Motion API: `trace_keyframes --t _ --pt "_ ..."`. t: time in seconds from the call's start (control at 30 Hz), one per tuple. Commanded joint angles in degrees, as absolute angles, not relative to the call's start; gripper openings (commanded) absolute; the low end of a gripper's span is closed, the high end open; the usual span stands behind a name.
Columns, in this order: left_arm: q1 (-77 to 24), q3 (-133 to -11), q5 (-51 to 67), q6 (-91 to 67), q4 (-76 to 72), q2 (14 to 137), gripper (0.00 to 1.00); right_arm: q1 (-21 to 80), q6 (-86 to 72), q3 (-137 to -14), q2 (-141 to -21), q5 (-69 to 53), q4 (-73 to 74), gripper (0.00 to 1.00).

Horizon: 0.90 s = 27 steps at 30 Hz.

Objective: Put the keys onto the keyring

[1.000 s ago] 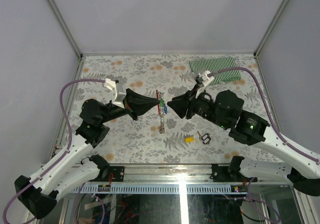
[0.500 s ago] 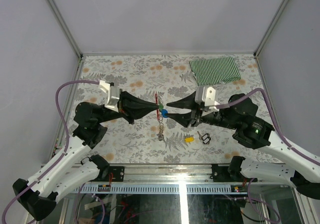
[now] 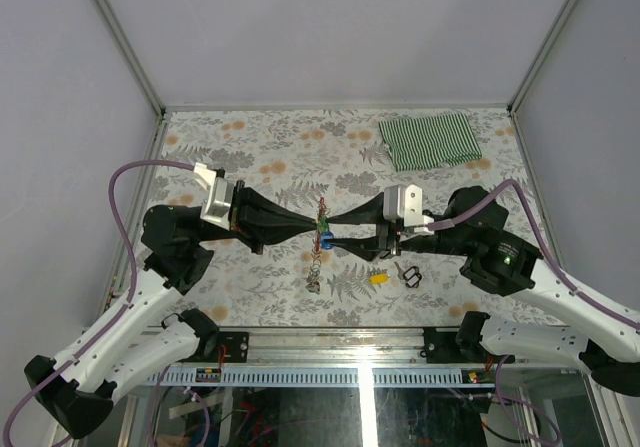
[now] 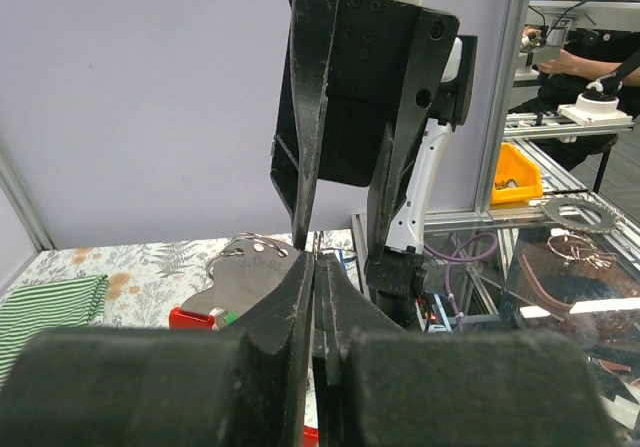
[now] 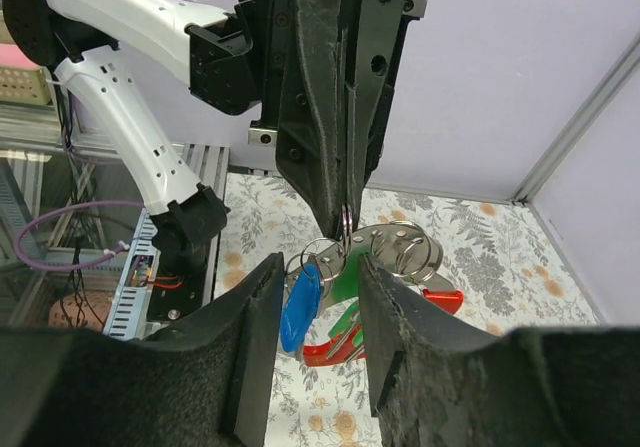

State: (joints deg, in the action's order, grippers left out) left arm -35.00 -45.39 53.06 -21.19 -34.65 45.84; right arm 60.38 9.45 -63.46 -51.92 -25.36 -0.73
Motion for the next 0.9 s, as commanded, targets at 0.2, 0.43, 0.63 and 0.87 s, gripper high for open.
trace_keyframes --t 0.2,0.43,0.63,0.87 --pt "-35.3 -47.7 53.8 -21.4 -37.9 45.6 0.00 55.1 3.9 -64.8 -52.0 -34.2 -7.7 0.39" --pt "-35.3 -48.0 52.8 -20.4 -36.4 45.5 0.00 49.0 -3.3 -65.1 -53.8 -44.2 -13.7 0.37" --pt "-35.3 -48.2 52.8 -20.3 -36.4 45.5 0.00 49.1 -4.2 -65.1 -55.8 -46.0 -13.9 0.32" --pt "-35.3 -48.5 53.0 -20.0 -35.8 45.4 0.00 49.0 -4.4 -64.6 -57.1 -45.9 -15.2 0.31"
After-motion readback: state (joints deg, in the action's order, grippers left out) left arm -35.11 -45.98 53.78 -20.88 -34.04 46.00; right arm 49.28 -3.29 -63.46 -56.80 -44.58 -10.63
